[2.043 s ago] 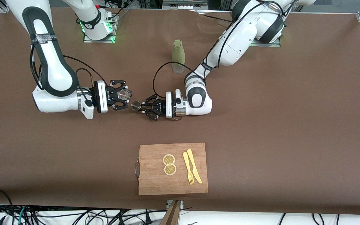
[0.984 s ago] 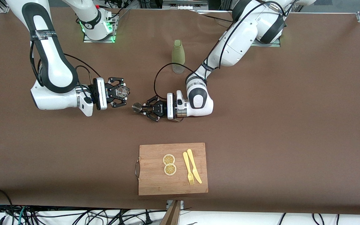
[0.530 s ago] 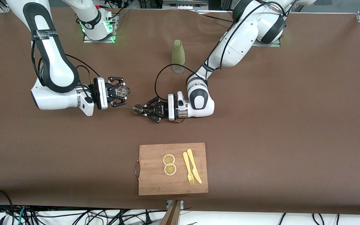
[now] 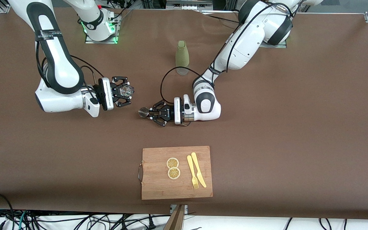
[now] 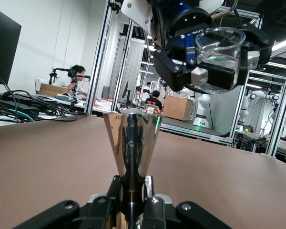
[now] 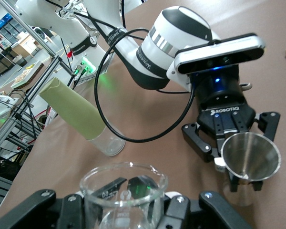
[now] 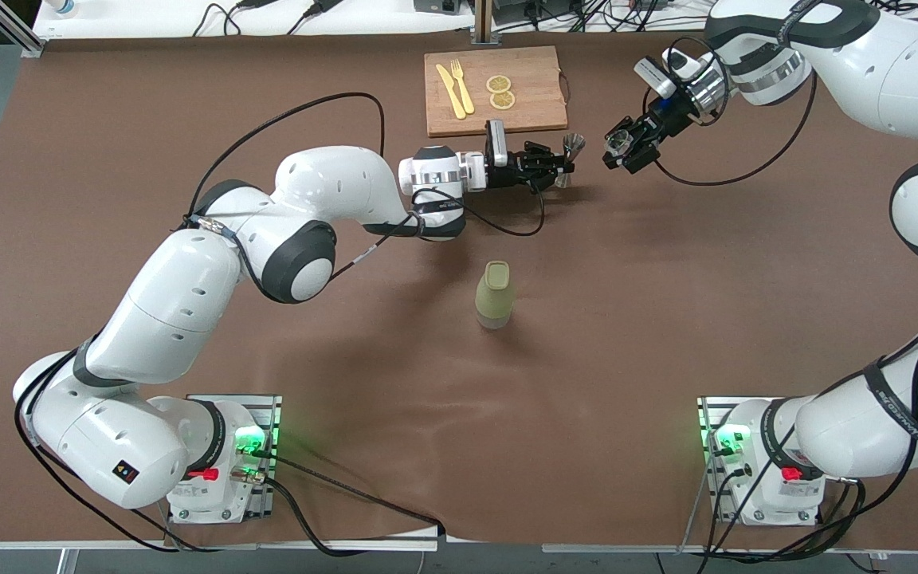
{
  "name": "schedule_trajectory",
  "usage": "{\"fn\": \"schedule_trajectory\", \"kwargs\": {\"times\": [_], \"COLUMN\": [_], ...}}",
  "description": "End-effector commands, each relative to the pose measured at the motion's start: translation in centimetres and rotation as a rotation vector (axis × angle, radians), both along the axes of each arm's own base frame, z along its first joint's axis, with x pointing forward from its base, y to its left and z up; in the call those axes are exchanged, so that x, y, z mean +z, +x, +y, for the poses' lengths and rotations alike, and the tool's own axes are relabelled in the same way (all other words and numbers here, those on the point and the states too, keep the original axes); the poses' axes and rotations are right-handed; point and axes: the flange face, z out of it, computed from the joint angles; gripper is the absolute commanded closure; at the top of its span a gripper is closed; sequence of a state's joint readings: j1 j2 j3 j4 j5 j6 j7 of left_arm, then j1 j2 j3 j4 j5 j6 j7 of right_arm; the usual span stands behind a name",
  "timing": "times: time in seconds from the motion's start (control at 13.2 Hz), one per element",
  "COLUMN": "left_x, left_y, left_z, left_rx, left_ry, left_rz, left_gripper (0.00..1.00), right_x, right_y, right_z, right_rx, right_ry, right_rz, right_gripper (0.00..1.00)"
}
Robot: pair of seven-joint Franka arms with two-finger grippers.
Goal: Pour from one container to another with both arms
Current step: 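Tilt the beaker over the jigger with the right gripper to pour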
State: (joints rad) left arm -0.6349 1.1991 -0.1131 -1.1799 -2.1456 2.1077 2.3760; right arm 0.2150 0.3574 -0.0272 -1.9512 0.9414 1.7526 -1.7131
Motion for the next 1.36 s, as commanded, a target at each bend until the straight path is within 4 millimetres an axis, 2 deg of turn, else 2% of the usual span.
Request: {"fn": "schedule_trajectory", "kwargs": {"times": [0.0,0.45,0.61,0.98,1.14,1.29], "left_x": [0.4,0.4,0.1,0.2,0.2,0.2], "left_y": [0.0,-0.1,-0.2,-0.3,-0.4,-0.4], "left_z": [0.1,0.0,0.1,0.0,-0.1,-0.1], "left_rx": [0.009,0.007,0.006,0.005,0.004,0.004], "left_ry": [-0.022,-0.021,-0.017,-0.020,-0.020,-0.020], "left_rz": [-0.002,0.000,0.003,0.005,0.005,0.006], "left_gripper": [1.00,1.00,1.00,1.00,1.00,1.00], "right_x": [0.6,1.9,2.4,5.0,5.7,5.5], "right_y": [-0.9,-0.1,1.0,3.8,4.4,4.4], "right_z": [0.6,1.0,1.1,1.2,1.6,1.9], "right_rx": [-0.004,-0.009,-0.008,-0.028,-0.025,-0.030], "right_ry": [-0.033,-0.068,-0.072,-0.073,-0.061,-0.058], "right_rz": [0.045,0.068,0.045,-0.004,-0.011,0.000], "right_gripper": [0.95,0.95,0.95,0.96,0.96,0.97]}}
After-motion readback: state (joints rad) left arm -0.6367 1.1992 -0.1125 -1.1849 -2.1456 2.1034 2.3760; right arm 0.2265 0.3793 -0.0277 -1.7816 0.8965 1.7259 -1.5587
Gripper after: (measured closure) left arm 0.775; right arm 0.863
